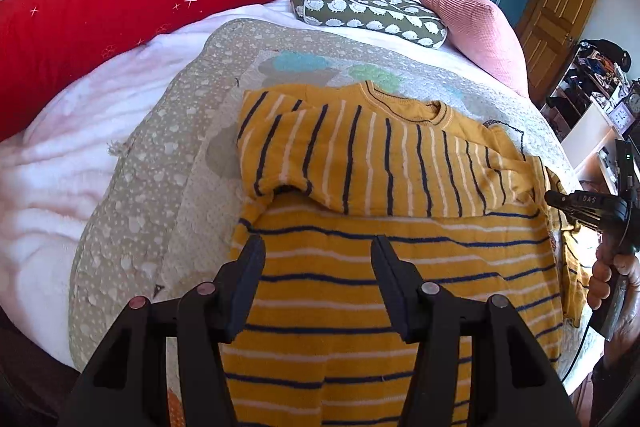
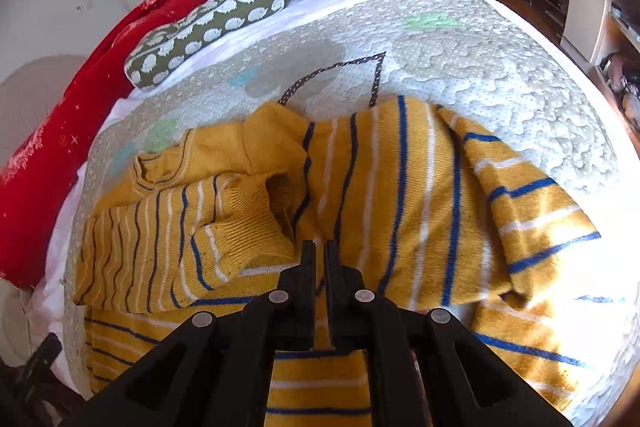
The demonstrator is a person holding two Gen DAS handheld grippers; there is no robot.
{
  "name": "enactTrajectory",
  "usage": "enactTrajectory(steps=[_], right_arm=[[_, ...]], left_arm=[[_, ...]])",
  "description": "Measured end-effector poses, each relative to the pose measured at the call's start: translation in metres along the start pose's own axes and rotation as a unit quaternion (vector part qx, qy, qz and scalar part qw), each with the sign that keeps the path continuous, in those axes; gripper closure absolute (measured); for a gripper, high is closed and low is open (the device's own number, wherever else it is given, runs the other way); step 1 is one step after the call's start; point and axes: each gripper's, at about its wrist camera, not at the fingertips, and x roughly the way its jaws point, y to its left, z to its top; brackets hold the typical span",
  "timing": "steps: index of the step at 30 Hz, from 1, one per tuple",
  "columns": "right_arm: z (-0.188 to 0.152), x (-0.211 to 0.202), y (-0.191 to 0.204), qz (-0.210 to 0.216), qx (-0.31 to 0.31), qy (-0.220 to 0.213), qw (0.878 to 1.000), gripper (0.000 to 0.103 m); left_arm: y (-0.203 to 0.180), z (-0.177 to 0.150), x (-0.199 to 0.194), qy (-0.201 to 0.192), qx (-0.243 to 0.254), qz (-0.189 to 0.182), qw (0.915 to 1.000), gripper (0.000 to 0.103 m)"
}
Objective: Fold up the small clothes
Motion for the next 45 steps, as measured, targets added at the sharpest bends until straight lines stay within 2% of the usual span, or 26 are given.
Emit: enactTrajectory(steps=[3,8,12,13,17,20,24,27,29,30,31,33,35,38,41,45], right_arm=[[-0.017,-0.042,-0.034,0.000,0.013,-0.026,1.000,0.098],[-0.058,-0.100,-0.107,-0.056,0.027,-0.059,0.996,0.094],[-0.086,-0.127,-0.141,-0.077,0.034,-0.076,0.994,0.070],[-0.091,-0.131,-0.144,-0.076,0.029,-0.080,0.993,0.070],[-0.106,-0.133,-0.118,-0.063,-0.040,-0.089,0.993,0.069],[-0.120,-0.114,-0.081,-0.044,-0.124,-0.070,0.989,0.059],[-0.144,-0.081,-0.040,-0.060,-0.230,-0.045,0.970,0.056],[-0.155,-0.059,-0.026,-0.117,-0.294,-0.053,0.947,0.055],[-0.156,-0.047,-0.024,-0.143,-0.316,-0.062,0.936,0.056],[-0.152,-0.045,-0.025,-0.143,-0.309,-0.054,0.939,0.072],[-0.146,-0.046,-0.027,-0.129,-0.290,-0.042,0.947,0.096],[-0.130,-0.056,-0.033,-0.114,-0.246,-0.033,0.962,0.097],[-0.110,-0.075,-0.037,-0.090,-0.200,-0.043,0.975,0.097],[-0.070,-0.108,-0.035,-0.024,-0.129,-0.057,0.990,0.097],[-0.035,-0.141,-0.011,0.057,-0.084,-0.073,0.992,0.097],[0.001,-0.153,0.054,0.140,-0.067,-0.075,0.985,0.097]], left_arm=[[-0.014,-0.017,-0.007,0.002,0.001,-0.018,0.9998,0.049],[-0.047,-0.046,-0.012,0.017,0.001,-0.056,0.9983,0.049],[-0.078,-0.066,-0.011,0.031,0.010,-0.079,0.9964,0.049],[-0.085,-0.070,-0.010,0.035,0.014,-0.082,0.9959,0.049],[-0.111,-0.084,-0.010,0.049,0.039,-0.084,0.9945,0.049],[-0.121,-0.092,-0.013,0.051,0.056,-0.079,0.9940,0.049],[-0.122,-0.097,-0.021,0.045,0.062,-0.070,0.9946,0.049],[-0.115,-0.097,-0.022,0.046,0.051,-0.068,0.9953,0.049],[-0.108,-0.097,-0.022,0.048,0.038,-0.071,0.9956,0.049],[-0.105,-0.097,-0.022,0.048,0.031,-0.074,0.9956,0.049],[-0.101,-0.097,-0.023,0.047,0.026,-0.076,0.9956,0.049],[-0.095,-0.098,-0.026,0.044,0.018,-0.080,0.9957,0.049],[-0.087,-0.099,-0.028,0.040,0.009,-0.085,0.9955,0.049],[-0.074,-0.098,-0.030,0.036,-0.008,-0.096,0.9947,0.049],[-0.058,-0.096,-0.033,0.026,-0.031,-0.107,0.9934,0.049],[-0.027,-0.095,-0.035,0.015,-0.066,-0.117,0.9908,0.048]])
